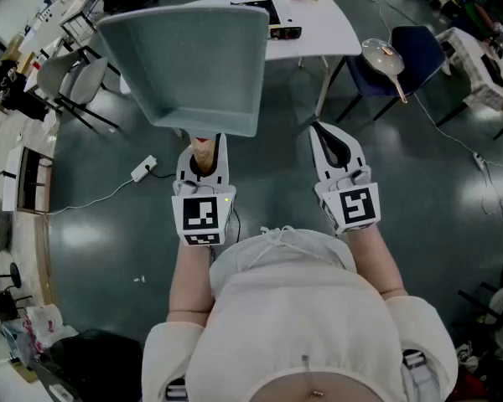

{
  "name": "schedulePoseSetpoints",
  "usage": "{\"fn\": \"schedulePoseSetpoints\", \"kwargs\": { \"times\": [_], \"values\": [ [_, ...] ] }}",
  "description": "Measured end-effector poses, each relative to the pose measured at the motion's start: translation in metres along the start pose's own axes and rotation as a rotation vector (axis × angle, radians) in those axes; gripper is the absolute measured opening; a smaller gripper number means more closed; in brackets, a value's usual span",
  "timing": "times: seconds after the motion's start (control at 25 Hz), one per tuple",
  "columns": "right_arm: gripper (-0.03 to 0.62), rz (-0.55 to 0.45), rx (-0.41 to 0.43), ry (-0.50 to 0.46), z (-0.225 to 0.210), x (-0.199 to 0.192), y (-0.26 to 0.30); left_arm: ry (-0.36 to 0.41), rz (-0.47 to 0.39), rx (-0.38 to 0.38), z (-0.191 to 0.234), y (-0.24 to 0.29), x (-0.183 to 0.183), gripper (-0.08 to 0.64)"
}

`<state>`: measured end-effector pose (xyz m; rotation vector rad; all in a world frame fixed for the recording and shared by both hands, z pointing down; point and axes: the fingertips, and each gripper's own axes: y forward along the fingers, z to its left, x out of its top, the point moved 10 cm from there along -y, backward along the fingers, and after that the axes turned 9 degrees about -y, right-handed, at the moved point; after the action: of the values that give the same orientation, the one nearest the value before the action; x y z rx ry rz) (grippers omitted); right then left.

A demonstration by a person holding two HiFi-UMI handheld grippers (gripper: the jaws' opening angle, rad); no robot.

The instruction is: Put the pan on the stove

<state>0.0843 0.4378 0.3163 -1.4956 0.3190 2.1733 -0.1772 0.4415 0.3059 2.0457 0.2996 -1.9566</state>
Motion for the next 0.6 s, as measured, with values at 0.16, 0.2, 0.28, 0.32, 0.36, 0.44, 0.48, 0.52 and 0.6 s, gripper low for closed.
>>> {"fn": "schedulePoseSetpoints", "kwargs": {
  "times": [0.16,0.2,0.28,0.32,0.36,0.44,0.48,0.52,0.6],
  "values": [
    [0.002,0.006,-0.016,0.033,-0.006,-0.001,-0.001,-0.009,0.005,0.002,0.0,0.001,0.002,0.021],
    [0.002,0.008,-0.017,0.039,-0.007,-0.002,0.001,-0.014,0.003,0.002,0.001,0.001,0.001,0.021],
    [0.002,0.009,-0.015,0.046,-0.007,-0.003,0.004,-0.023,-0.002,0.002,0.004,0.002,0.001,0.021],
    [0.002,0.008,-0.011,0.047,-0.006,-0.004,0.006,-0.026,-0.003,0.002,0.005,0.002,0.0,0.021],
    [0.002,0.008,-0.008,0.045,-0.005,-0.005,0.007,-0.026,-0.003,0.002,0.007,0.001,0.0,0.021],
    [0.002,0.014,-0.018,0.049,-0.004,-0.006,0.011,-0.024,-0.004,0.001,0.01,0.001,0.0,0.021],
    [0.002,0.022,-0.032,0.055,-0.004,-0.006,0.013,-0.024,-0.005,0.0,0.012,0.001,0.0,0.021],
    [0.002,0.033,-0.05,0.064,-0.004,-0.008,0.015,-0.024,-0.006,-0.001,0.014,0.002,0.0,0.021],
    [0.003,0.053,-0.074,0.085,-0.004,-0.013,0.02,-0.034,-0.004,-0.005,0.017,0.005,-0.003,0.021]
  ]
}}
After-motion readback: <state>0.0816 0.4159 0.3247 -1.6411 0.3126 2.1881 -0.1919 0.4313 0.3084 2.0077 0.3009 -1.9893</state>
